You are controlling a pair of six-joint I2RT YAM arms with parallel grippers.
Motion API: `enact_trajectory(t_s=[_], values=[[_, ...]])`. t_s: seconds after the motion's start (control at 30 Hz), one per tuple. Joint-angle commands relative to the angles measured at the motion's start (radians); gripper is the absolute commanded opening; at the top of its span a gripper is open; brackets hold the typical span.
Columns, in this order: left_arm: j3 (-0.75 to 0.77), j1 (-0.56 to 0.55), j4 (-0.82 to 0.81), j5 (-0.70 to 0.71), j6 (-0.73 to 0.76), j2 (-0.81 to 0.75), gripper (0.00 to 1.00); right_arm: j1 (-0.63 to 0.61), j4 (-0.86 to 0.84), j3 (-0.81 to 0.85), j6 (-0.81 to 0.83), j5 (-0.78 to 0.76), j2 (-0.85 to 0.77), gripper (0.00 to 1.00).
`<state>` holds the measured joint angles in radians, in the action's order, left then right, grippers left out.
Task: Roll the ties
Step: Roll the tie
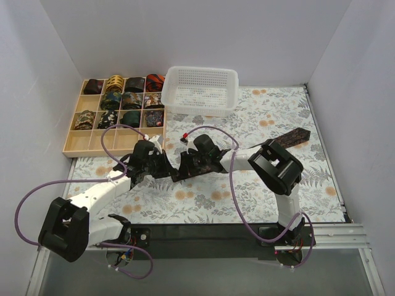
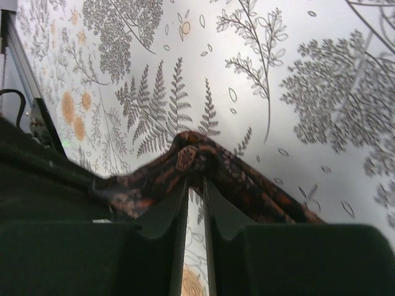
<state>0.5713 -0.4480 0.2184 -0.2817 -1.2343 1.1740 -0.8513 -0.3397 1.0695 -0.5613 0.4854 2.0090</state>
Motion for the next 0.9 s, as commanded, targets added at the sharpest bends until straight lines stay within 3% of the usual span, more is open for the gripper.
enact_trajectory(t_s=[0.0,0.57,0.87], values=[[0.035,-0.004,-0.037,0.041,-0.005,-0.005,0.06,0.003,0.018,-0.046,0.049,-0.099,-0.094,0.20],[0.088,-0.050,-0.067,0.053,0.004,0.111,0.11,0.011,0.016,-0.154,0.149,-0.277,-0.286,0.34],[0.085,-0.052,0.076,0.145,0.044,-0.042,0.10,0.023,0.031,-0.100,0.182,-0.240,-0.283,0.32]])
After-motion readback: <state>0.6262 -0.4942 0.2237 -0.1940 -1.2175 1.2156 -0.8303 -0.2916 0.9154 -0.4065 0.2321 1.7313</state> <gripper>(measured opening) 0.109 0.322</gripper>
